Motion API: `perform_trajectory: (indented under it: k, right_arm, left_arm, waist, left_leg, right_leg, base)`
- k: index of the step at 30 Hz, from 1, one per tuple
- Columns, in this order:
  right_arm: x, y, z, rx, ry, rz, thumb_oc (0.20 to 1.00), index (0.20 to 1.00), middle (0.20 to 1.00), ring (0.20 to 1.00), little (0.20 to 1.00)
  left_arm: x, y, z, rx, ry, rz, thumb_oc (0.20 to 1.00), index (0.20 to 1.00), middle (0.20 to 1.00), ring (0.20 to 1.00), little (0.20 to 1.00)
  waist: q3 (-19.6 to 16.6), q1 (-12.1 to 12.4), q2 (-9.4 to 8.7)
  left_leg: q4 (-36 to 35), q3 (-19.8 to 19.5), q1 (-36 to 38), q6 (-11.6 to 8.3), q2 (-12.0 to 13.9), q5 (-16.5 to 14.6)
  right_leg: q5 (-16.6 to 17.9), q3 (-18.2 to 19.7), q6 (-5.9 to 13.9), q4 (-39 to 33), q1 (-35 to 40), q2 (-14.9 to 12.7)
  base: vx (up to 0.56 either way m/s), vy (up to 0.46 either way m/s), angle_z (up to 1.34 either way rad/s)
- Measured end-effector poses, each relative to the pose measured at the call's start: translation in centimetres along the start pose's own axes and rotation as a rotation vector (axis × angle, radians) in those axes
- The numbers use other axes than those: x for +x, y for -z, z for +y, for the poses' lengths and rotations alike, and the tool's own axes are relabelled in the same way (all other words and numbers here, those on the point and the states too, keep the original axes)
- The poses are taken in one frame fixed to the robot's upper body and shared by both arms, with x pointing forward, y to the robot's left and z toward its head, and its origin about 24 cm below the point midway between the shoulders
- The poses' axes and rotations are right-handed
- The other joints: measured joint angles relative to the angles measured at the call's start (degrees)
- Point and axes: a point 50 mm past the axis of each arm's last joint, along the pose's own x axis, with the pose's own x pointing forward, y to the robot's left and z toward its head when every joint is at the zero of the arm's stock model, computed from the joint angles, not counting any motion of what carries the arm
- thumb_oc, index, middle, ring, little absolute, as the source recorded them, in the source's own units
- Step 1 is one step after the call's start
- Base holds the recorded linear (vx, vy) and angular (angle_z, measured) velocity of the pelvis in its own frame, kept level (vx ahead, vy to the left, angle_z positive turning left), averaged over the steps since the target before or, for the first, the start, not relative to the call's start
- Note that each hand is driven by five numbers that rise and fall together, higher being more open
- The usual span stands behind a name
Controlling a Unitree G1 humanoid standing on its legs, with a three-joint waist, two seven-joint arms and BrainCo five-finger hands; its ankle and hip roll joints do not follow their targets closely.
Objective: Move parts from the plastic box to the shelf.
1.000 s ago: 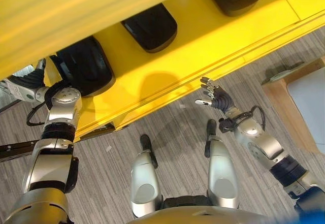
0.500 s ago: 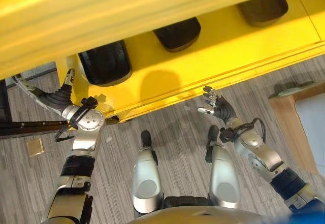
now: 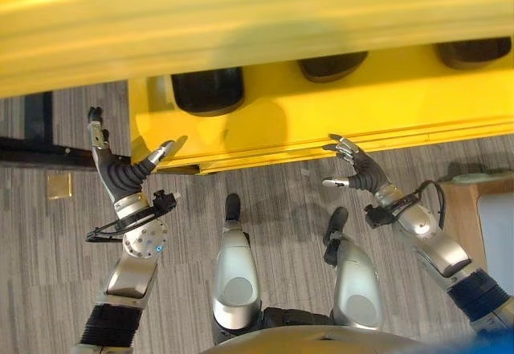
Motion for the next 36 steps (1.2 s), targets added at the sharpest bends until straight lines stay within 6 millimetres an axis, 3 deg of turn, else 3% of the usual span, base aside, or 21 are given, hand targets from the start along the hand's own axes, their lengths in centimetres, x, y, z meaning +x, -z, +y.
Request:
perform_trajectory:
  k: [4,8,18,28,36]
  right_arm:
    - [1.7,-3.0,-0.6,-0.015,-0.01,-0.133,1.0,1.0,1.0,1.0,1.0]
    - [2.6,-4.6,-1.1,-0.021,-0.019,-0.206,1.0,1.0,1.0,1.0,1.0]
    - [2.4,-3.9,-1.1,-0.016,-0.01,-0.178,1.0,1.0,1.0,1.0,1.0]
    - [2.5,-3.1,-1.1,-0.012,-0.032,-0.142,1.0,1.0,1.0,1.0,1.0]
    - [2.2,-3.0,-1.7,-0.028,-0.093,-0.113,1.0,1.0,1.0,1.0,1.0]
  left_arm:
    - [-0.5,-1.4,-0.8,0.194,0.293,-0.233,1.0,1.0,1.0,1.0,1.0]
    - [-0.7,-2.0,-1.0,0.294,0.39,-0.344,1.0,1.0,1.0,1.0,1.0]
    - [-0.5,-2.4,-0.9,0.363,0.475,-0.42,1.0,1.0,1.0,1.0,1.0]
    - [-0.7,-3.7,-4.7,0.347,0.695,-0.515,1.0,1.0,1.0,1.0,1.0]
    - [-1.2,-3.0,-6.5,0.436,0.913,-0.454,1.0,1.0,1.0,1.0,1.0]
  waist:
    - [-0.02,2.21,-0.25]
    - [-0.03,2.82,-0.48]
    - [-0.05,2.14,-0.5]
    - [-0.13,-1.91,-0.65]
    - [-0.15,-3.44,-0.63]
  left_leg:
    - [-0.71,-1.12,-0.39,-0.35,-0.21,0.59]
    - [-0.74,-1.25,-0.15,-0.29,-0.61,0.54]
    - [-0.8,-0.29,1.61,0.11,-1.03,0.01]
    - [-0.77,0.29,1.68,0.12,-0.99,0.0]
    - [-0.68,1.94,2.95,0.31,-0.97,-0.51]
  right_leg:
    - [0.26,-1.2,0.19,-0.94,0.58,-0.08]
    - [1.0,-1.45,0.54,-1.99,1.53,-0.31]
    - [1.79,-1.33,0.87,-4.13,3.96,-0.45]
    - [2.48,-0.84,0.85,-4.95,3.94,-0.3]
    - [2.6,0.8,0.89,-4.95,3.91,-0.29]
  base:
    - [-0.05,-0.021,0.17]
    - [-0.01,0.021,0.04]
    - [-0.01,0.018,-0.01]
    - [0.0,0.001,-0.01]
    - [0.02,0.021,-0.09]
